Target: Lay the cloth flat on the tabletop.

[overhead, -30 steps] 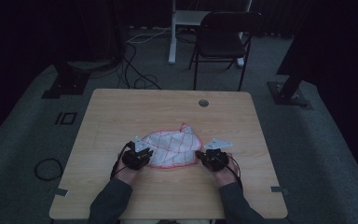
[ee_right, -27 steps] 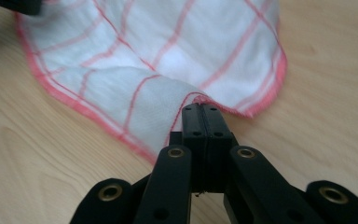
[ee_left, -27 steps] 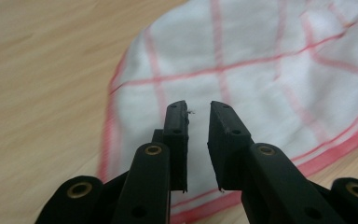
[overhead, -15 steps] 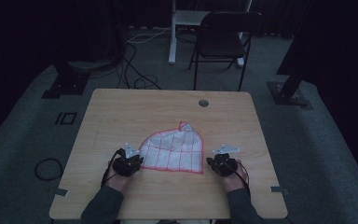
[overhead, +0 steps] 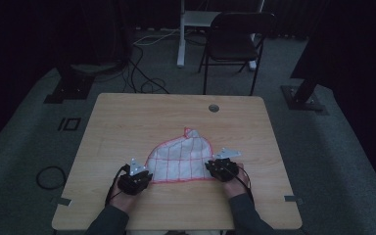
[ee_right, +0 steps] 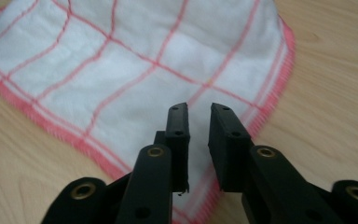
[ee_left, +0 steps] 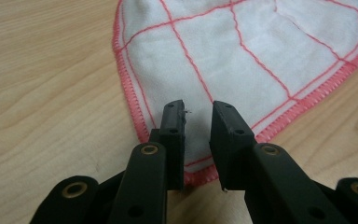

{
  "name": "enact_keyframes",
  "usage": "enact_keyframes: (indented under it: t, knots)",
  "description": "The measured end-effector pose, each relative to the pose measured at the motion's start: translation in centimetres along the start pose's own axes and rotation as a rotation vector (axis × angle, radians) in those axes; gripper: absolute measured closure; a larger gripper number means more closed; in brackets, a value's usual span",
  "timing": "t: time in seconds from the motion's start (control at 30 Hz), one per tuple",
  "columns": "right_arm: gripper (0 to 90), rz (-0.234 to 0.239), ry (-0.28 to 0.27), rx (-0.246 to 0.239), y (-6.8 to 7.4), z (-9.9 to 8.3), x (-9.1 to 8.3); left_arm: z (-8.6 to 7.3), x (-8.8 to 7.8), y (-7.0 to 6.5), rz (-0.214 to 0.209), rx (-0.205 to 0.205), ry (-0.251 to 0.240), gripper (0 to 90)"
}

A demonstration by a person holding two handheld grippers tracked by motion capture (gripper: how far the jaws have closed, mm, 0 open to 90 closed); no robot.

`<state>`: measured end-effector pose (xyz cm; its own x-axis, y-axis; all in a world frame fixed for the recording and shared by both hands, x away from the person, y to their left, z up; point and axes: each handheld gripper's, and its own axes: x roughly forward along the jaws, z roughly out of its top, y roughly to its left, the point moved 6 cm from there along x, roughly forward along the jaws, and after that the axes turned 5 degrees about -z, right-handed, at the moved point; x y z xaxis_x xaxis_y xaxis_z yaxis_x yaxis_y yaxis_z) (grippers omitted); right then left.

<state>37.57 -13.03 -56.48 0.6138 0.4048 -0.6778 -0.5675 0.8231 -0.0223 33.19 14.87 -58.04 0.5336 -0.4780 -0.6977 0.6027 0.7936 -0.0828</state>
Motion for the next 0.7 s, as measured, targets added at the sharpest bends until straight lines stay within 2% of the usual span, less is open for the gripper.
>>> enact_keyframes:
  t: [0.07,0.17,0.33,0.43,0.53,0.7]
  knots:
    - [73.5,-0.007,-0.008,-0.011,0.3,0.5,0.6,-0.1,-0.1,-0.2,-0.007,-0.002,-0.002,75.6]
    - [71.1,-0.014,0.008,0.006,0.2,0.7,1.5,-0.4,-0.3,-0.5,-0.021,-0.005,0.002,75.6]
    - [71.7,-0.019,0.059,-0.003,0.2,-0.1,2.0,-0.8,-0.6,-1.6,-0.050,0.014,0.015,75.5]
    - [71.8,-0.012,0.058,0.002,0.2,-0.6,1.6,-0.9,-0.8,-2.2,-0.063,0.024,0.025,75.5]
    - [71.8,-0.006,0.058,0.012,0.2,-1.2,0.9,-1.0,-0.8,-2.8,-0.049,0.036,0.032,75.7]
    - [71.8,-0.001,0.069,0.020,0.1,-2.2,-0.1,-1.0,-0.9,-3.5,-0.071,0.044,0.053,75.6]
